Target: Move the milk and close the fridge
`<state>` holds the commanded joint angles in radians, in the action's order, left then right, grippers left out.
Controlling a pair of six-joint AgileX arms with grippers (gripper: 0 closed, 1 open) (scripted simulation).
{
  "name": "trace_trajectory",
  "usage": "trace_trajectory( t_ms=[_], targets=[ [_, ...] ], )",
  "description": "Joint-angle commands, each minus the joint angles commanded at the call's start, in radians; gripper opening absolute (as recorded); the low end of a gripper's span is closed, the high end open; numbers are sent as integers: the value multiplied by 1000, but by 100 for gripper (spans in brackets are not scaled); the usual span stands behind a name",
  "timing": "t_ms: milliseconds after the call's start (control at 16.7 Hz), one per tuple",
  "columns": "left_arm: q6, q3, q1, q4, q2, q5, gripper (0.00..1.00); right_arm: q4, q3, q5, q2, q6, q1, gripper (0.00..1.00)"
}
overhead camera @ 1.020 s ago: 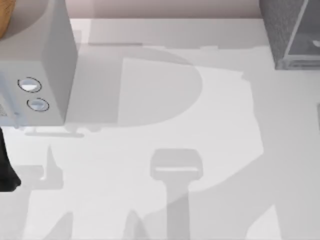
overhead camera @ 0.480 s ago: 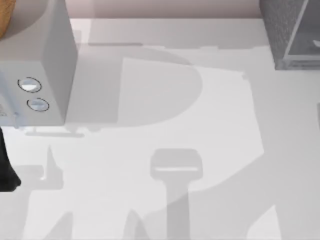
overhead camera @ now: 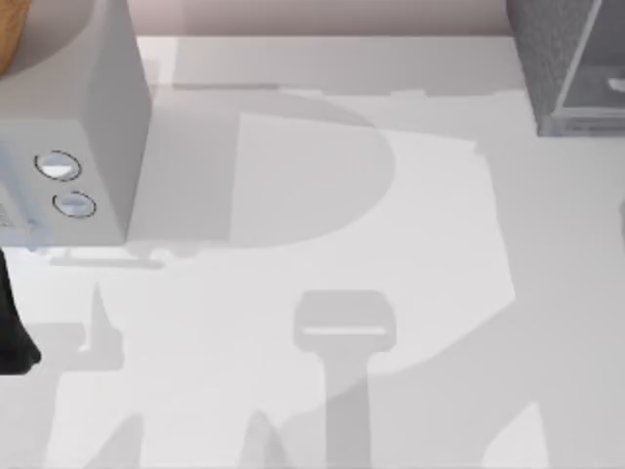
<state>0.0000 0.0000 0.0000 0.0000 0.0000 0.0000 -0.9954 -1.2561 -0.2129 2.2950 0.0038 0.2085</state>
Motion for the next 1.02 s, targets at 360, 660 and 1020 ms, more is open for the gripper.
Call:
trace_trajectory(
  t_ms=[360,660,1020],
  targets=[
    [0,0,0,0,0,0,100,0,0,0,0,0,0,100],
    [0,0,0,0,0,0,100,0,1,0,0,0,-2,100],
    [0,0,0,0,0,0,100,70,89,13,-156,5,-18,100]
  ],
)
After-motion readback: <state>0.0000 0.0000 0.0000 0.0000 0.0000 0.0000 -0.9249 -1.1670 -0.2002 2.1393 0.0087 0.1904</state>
